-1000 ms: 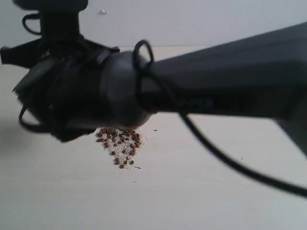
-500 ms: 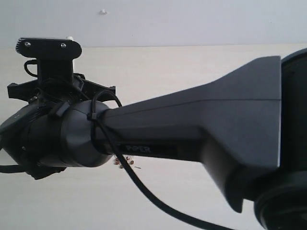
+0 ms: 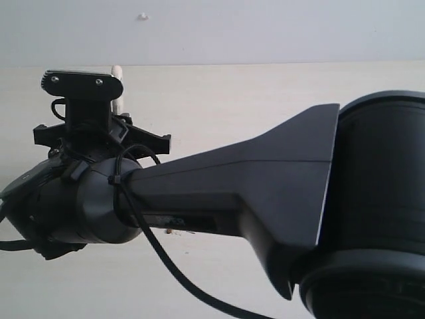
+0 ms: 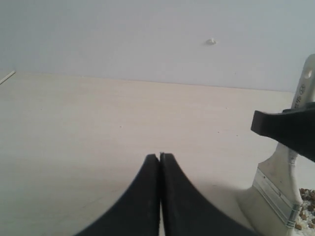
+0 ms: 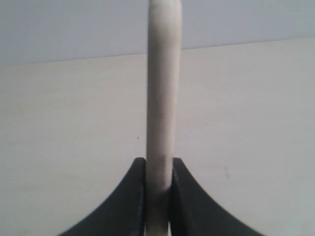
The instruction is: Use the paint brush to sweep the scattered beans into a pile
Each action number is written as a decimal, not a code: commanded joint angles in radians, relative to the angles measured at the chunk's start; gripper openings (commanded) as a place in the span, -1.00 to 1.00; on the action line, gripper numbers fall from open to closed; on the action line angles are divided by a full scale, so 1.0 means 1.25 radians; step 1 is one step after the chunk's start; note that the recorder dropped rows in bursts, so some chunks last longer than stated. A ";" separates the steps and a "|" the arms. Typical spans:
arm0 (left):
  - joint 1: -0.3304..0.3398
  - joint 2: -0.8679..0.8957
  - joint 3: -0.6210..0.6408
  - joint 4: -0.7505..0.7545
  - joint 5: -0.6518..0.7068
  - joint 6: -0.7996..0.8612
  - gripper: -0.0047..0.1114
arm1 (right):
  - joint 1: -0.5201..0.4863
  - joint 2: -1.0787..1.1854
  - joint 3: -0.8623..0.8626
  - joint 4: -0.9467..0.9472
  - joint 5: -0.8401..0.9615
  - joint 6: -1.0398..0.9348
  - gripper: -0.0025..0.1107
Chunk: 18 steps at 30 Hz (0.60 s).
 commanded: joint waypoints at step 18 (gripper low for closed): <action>-0.005 -0.002 0.003 -0.004 0.005 -0.001 -0.92 | 0.000 -0.001 -0.008 0.019 0.106 -0.119 -0.96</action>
